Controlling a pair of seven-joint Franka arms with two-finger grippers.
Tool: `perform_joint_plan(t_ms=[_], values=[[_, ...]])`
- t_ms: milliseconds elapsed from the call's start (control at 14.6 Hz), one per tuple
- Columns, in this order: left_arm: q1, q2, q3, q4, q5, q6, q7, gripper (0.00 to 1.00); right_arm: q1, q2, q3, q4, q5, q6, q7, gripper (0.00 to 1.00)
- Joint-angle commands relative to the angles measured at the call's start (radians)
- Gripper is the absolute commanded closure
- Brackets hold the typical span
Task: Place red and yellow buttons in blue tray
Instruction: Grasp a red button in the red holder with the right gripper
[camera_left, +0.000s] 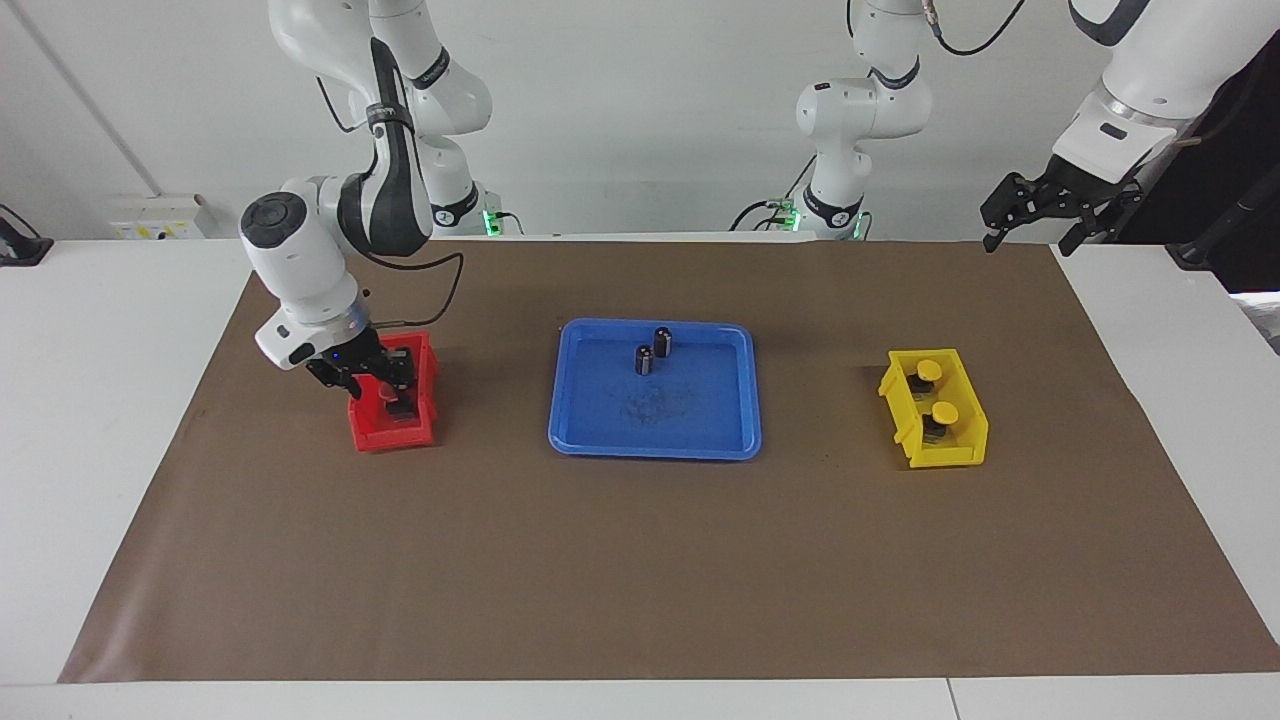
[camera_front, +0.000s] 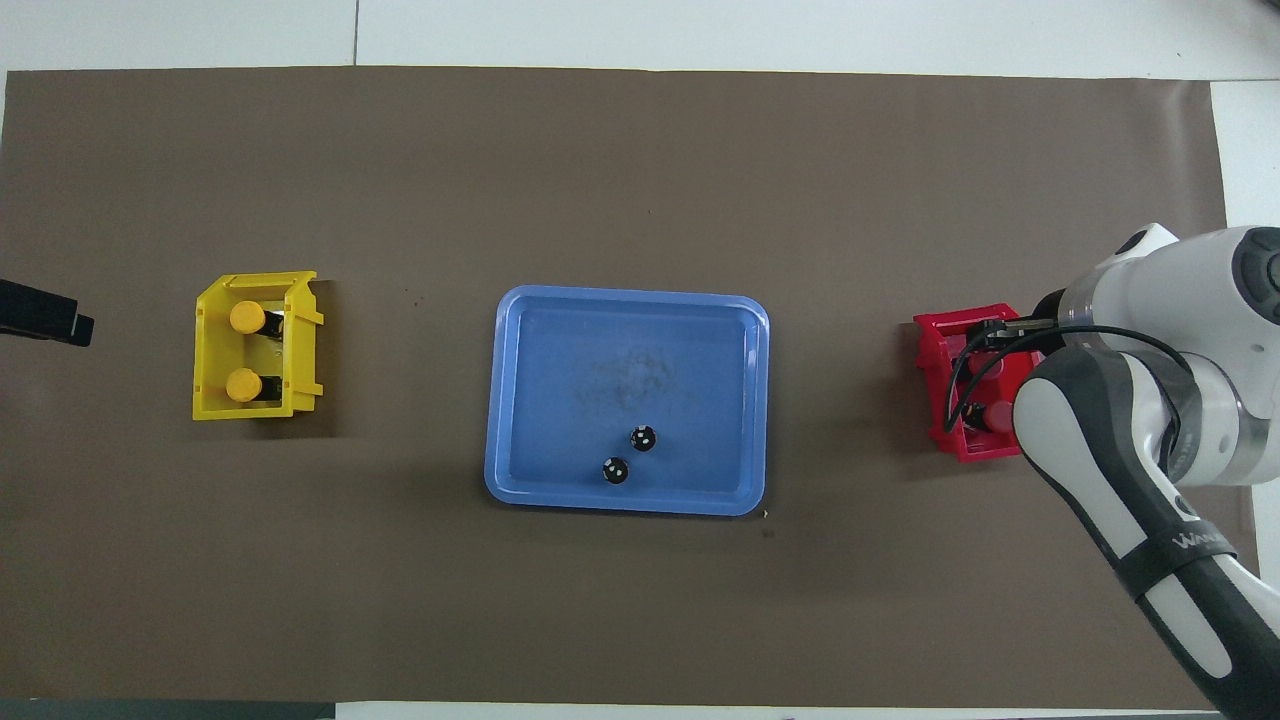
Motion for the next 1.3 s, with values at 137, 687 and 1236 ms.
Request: perform_joint_plan(t_ms=[137, 687, 1236], values=[[0.022, -0.029, -0.005, -0.031, 0.005, 0.0, -0.008, 0.0, -0.002, -0.025, 0.004, -0.054, 0.008, 0.047, -0.024, 0.35], [0.031, -0.032, -0.005, -0.04, 0.005, 0.005, -0.003, 0.0, -0.002, -0.036, 0.004, -0.094, 0.008, 0.076, -0.057, 0.46], [0.051, -0.035, -0.005, -0.063, 0.005, 0.061, -0.003, 0.0, -0.003, 0.006, 0.019, 0.07, 0.005, -0.073, -0.061, 0.87]])
